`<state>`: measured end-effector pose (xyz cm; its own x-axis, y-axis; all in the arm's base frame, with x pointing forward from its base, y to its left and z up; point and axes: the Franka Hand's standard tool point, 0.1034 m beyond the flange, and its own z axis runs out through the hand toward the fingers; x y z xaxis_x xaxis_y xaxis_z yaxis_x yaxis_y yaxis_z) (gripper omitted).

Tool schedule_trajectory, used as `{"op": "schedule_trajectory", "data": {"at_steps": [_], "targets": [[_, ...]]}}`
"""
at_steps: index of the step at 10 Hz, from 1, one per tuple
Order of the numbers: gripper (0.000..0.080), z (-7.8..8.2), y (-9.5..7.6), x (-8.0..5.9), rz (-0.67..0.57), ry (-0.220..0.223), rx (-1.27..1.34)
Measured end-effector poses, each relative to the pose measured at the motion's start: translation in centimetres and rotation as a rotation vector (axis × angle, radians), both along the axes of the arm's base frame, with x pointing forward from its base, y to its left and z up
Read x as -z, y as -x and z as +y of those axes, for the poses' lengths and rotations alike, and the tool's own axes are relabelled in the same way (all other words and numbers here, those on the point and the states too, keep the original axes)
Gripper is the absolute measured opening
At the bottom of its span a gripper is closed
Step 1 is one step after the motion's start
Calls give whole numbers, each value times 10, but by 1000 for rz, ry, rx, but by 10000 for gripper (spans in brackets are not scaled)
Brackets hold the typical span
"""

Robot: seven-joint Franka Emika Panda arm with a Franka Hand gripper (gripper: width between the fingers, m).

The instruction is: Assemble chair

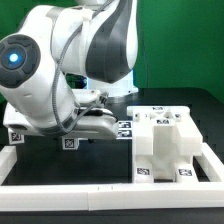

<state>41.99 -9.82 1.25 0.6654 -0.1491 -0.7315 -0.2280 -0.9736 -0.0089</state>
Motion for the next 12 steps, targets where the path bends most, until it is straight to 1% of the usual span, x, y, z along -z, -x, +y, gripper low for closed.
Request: {"op": "schedule_trajectory", "data": {"at_steps": [1,2,3,4,7,9,11,12], "targets": [[649,1,4,-1,24,1,12],[649,-2,9,-3,81,-14,29],[649,-6,9,-5,149,-17,58],[649,-4,7,-4,185,6,77],[649,-5,7,-2,183,5,81],[649,-11,13,5,217,24,118],[649,-13,15,7,226,36,128],[558,-13,15,7,227,36,128]]}}
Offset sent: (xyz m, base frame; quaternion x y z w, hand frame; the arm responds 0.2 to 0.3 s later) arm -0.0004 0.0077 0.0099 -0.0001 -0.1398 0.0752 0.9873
